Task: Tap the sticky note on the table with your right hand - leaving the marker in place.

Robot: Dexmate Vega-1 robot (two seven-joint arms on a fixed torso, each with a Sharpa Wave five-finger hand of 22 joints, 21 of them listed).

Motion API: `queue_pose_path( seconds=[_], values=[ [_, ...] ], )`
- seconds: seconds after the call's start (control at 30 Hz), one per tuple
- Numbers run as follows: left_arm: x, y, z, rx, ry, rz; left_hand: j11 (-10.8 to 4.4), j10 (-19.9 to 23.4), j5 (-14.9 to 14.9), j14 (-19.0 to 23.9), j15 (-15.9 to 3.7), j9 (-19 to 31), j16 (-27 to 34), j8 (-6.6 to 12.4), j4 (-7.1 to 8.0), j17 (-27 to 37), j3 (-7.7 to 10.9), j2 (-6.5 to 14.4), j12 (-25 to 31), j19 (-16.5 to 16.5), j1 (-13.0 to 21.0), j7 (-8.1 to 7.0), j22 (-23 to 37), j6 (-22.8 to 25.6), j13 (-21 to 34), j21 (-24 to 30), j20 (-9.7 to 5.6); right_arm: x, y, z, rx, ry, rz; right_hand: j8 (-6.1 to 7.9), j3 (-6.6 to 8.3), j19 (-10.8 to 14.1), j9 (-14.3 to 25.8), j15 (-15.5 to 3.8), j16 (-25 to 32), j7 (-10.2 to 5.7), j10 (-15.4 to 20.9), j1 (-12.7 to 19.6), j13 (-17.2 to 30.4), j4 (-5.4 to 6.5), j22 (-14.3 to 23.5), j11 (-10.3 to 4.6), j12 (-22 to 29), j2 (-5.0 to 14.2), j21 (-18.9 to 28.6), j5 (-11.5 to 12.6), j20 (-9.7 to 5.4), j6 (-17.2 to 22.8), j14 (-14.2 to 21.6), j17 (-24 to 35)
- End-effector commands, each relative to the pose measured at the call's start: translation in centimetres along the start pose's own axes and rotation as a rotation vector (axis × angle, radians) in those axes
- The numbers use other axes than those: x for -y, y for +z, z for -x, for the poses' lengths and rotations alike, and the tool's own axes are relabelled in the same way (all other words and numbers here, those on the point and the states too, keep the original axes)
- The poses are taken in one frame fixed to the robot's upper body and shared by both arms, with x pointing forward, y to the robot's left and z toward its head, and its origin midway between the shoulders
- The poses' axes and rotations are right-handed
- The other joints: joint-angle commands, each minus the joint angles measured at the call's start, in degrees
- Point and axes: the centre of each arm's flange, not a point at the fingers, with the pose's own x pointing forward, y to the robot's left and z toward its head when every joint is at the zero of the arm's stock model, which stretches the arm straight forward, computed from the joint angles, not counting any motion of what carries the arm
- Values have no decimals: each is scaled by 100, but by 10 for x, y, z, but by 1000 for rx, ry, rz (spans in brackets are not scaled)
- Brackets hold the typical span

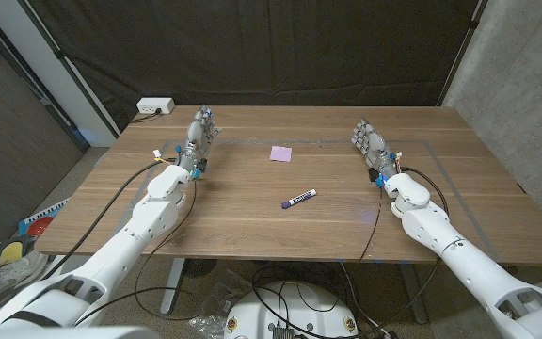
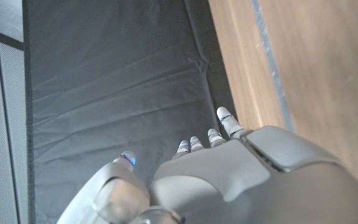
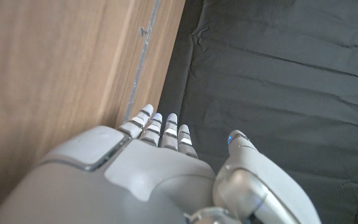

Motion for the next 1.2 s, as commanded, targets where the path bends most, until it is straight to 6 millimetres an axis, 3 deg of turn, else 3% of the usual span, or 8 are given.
queue_pose_path(
  seconds=[0.03, 0.27, 0.57, 0.8, 1.2],
  values=[
    [-18, -21, -2, -30, -96, 0, -37, -1273, 36, -1385, -434, 28, 26, 40, -14, 30, 38, 519, 34, -1360, 33, -20, 7, -1444, 25, 26, -369, -34, 26, 16, 78, -33, 58, 20, 37, 38, 13, 64, 28, 47, 57, 44, 10, -8, 29, -4, 32, 4, 35, 37, 7, 4, -4, 25],
    [-10, -14, -7, -22, -91, -19, -25, -1268, 37, -1383, -422, 28, 28, 43, -16, 30, 36, 515, 38, -1350, 32, -24, 8, -1442, 25, 22, -366, -32, 35, 4, 94, -8, 117, 25, 56, 36, 13, 63, 24, 40, 57, 64, 9, -25, 30, 14, 31, 17, 30, 41, 5, 15, -11, 19],
    [-2, -12, -9, -23, -86, -24, 13, -1271, 38, -1366, -387, 29, 35, 54, -19, 29, 34, 508, 38, -1346, 34, -25, 8, -1417, 25, 12, -357, -39, 46, 3, 63, -25, 212, 58, 154, 111, 12, 53, 44, 0, 162, 159, 6, -72, 29, 97, 67, 130, 46, 37, -48, 115, 33, 15],
    [-4, -8, 0, -17, -79, -33, 60, -1241, 39, -1330, -363, 30, 47, 77, -23, 29, 34, 503, 50, -1322, 38, -25, 7, -1356, 26, 11, -335, -58, 54, 3, 53, -23, 340, 143, 377, 329, 11, 45, 91, -11, 427, 426, 2, -230, 28, 144, 142, 198, 112, -21, -38, 445, 287, 6],
    [-12, -5, 15, -13, -55, -33, 84, -1199, 42, -1294, -332, 32, 52, 85, -33, 27, 39, 501, 64, -1286, 54, -30, 5, -1306, 27, 4, -316, -82, 66, -5, 66, 25, 518, 154, 517, 427, 12, 20, 99, -59, 560, 604, -1, -343, 27, 111, 166, 206, 139, -61, -40, 598, 429, 4]
  ],
)
